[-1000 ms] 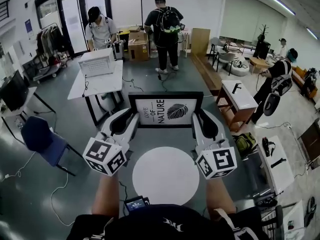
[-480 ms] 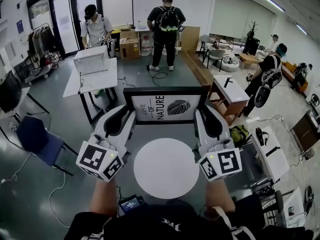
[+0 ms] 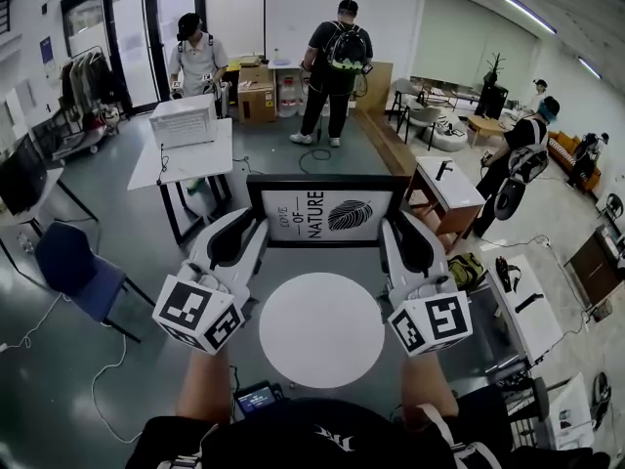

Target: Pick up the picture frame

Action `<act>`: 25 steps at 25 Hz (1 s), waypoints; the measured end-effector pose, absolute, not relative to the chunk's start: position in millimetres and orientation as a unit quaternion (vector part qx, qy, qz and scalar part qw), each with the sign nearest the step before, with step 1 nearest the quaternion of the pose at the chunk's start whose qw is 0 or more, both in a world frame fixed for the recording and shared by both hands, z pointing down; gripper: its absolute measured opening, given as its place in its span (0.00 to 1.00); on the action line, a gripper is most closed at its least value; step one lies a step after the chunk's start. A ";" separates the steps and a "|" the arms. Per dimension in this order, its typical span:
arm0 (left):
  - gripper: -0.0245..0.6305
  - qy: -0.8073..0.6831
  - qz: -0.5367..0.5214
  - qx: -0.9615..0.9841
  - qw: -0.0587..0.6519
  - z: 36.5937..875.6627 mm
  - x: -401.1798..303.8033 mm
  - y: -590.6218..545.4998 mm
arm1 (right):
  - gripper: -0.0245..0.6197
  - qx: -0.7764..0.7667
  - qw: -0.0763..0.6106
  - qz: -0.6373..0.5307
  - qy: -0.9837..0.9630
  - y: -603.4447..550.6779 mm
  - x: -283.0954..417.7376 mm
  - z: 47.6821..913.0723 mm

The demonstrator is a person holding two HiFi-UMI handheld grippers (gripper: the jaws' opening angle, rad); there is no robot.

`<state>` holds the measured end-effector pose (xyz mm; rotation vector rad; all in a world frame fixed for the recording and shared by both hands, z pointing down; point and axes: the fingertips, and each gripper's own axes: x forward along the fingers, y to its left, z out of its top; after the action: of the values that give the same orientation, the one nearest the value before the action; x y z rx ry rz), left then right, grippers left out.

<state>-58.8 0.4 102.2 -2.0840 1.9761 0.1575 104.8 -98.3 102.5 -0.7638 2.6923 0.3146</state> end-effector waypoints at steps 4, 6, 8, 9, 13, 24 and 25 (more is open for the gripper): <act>0.15 0.676 0.057 -0.724 0.122 114.8 -26.9 1.8 | 0.15 -0.266 0.161 0.105 0.944 -95.0 138.6 116.0; 0.15 0.678 0.051 -0.723 0.124 123.5 -8.4 0.0 | 0.15 -0.262 0.162 0.090 0.947 -99.3 155.7 129.1; 0.15 0.680 0.045 -0.722 0.119 121.4 -7.1 0.3 | 0.15 -0.258 0.157 0.079 0.950 -100.7 155.3 129.8; 0.15 0.682 0.043 -0.721 0.115 118.5 -9.9 1.8 | 0.15 -0.255 0.156 0.076 0.951 -99.4 152.2 127.6; 0.15 0.692 0.043 -0.712 0.109 114.8 -14.7 7.5 | 0.15 -0.242 0.150 0.071 0.956 -94.6 147.3 126.1; 0.15 0.692 0.032 -0.717 0.084 133.1 -1.5 -3.3 | 0.15 -0.245 0.132 0.065 0.958 -108.9 157.9 143.7; 0.15 0.691 0.035 -0.716 0.088 131.2 -1.3 -2.6 | 0.15 -0.246 0.135 0.067 0.957 -108.5 158.0 142.8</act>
<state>-1.3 -2.6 131.2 -2.1319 2.0586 0.1040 158.0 -108.5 142.8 -0.7139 2.7734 0.1953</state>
